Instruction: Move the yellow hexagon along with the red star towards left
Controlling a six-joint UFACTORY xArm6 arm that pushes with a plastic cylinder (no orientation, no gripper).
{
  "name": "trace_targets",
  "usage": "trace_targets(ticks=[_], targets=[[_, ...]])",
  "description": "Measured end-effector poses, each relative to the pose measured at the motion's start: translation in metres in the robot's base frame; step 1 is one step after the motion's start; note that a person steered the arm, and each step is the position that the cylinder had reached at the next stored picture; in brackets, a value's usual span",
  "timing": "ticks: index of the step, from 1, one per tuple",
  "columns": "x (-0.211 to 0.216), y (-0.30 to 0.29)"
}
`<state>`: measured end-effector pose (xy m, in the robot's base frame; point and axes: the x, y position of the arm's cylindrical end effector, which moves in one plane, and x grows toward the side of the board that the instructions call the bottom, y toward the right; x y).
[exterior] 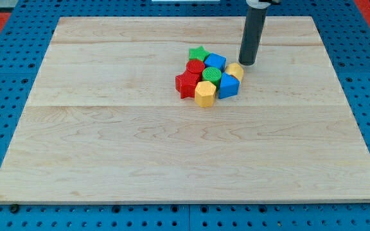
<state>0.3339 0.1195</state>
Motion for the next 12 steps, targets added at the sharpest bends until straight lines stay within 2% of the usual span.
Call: trace_targets(ticks=[1, 2, 3, 4, 5, 7, 8, 10, 11, 12], targets=[[0.008, 0.050], [0.096, 0.062], [0.132, -0.013], [0.131, -0.089], [0.114, -0.066], [0.068, -0.069], [0.062, -0.077], [0.059, -0.169], [0.084, -0.170], [0.103, -0.135]])
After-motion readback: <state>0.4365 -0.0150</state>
